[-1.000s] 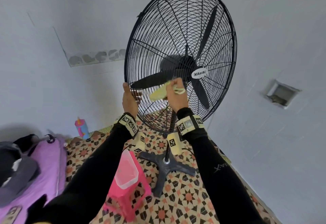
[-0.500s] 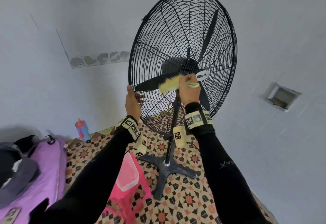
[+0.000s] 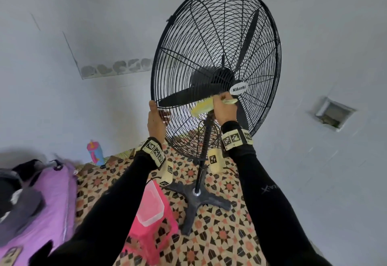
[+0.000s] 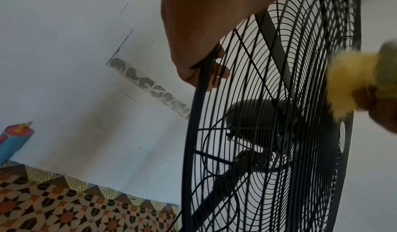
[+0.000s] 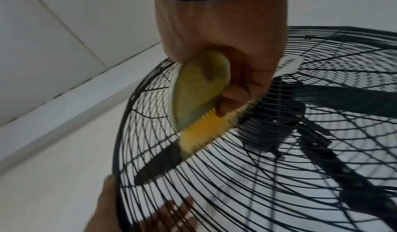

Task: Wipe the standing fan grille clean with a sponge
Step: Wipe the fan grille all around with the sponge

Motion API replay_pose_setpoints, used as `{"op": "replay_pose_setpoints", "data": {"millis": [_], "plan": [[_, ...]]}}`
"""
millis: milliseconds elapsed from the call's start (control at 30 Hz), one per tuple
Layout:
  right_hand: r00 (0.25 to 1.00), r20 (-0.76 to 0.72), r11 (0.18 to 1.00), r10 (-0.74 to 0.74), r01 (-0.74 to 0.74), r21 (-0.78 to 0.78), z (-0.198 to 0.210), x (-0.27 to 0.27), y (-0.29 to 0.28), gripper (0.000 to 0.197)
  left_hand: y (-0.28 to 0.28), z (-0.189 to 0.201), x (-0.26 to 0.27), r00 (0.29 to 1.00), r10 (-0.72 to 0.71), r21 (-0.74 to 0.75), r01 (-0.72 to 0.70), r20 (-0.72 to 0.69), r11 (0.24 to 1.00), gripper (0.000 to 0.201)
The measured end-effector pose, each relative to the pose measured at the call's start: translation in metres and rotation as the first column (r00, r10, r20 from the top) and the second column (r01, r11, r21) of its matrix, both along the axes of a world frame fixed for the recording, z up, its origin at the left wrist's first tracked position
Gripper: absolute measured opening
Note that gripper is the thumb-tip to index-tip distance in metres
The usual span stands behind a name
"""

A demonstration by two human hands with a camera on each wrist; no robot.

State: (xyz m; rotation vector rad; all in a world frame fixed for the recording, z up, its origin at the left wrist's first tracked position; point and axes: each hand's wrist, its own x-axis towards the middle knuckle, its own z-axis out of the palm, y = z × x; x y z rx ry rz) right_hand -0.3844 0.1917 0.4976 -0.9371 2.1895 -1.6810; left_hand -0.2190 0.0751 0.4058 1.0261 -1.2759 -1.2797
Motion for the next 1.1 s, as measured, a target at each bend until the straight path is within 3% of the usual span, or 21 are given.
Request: {"op": "replay_pose_setpoints", "data": {"millis": [133,367,500,567,700,833,933,1100], "plan": [[0.993,-0.113,0.964,0.027,0.004,0.265,-0.013,0.003,0.004,0.016,-0.013,-0.012,-0.001,1.000,-0.015,0.047,0.015,0.010,0.999,0.110],[0.997,-0.066,0.999,0.048,-0.048,0.002,-0.001,-0.003,-0.001,0.011,-0.011,-0.007,-0.003,1.000,-0.012,0.019,0.012,-0.021,1.000,0.104],[0.993,-0.053,0.952,0.104,-0.085,0.293,-0.013,-0.018,0.003,0.018,-0.020,-0.018,-0.005,1.000,-0.012,0.030,0.012,-0.002,0.999,0.109],[0.998,-0.004,0.968,0.056,-0.053,0.243,0.000,-0.027,0.000,0.031,-0.024,-0.021,-0.007,1.000,-0.008,0.039,0.008,-0.004,0.999,0.110],[0.995,-0.065,0.996,-0.076,0.079,0.031,0.028,-0.031,-0.008,0.019,-0.023,-0.021,-0.007,1.000,0.001,0.040,-0.002,0.024,0.999,0.107],[0.992,-0.087,0.992,-0.094,0.100,0.075,0.004,-0.027,-0.016,0.020,-0.027,-0.026,-0.007,1.000,-0.007,0.070,0.006,0.011,0.998,0.109],[0.987,-0.158,0.973,-0.026,0.061,0.222,-0.009,-0.027,-0.007,0.022,-0.026,-0.022,-0.006,1.000,-0.003,0.071,0.002,0.009,0.997,0.109],[0.990,-0.119,0.997,-0.080,0.082,0.011,0.013,-0.039,-0.008,0.020,-0.010,-0.012,-0.005,1.000,-0.007,0.008,0.007,-0.027,1.000,0.098]]}}
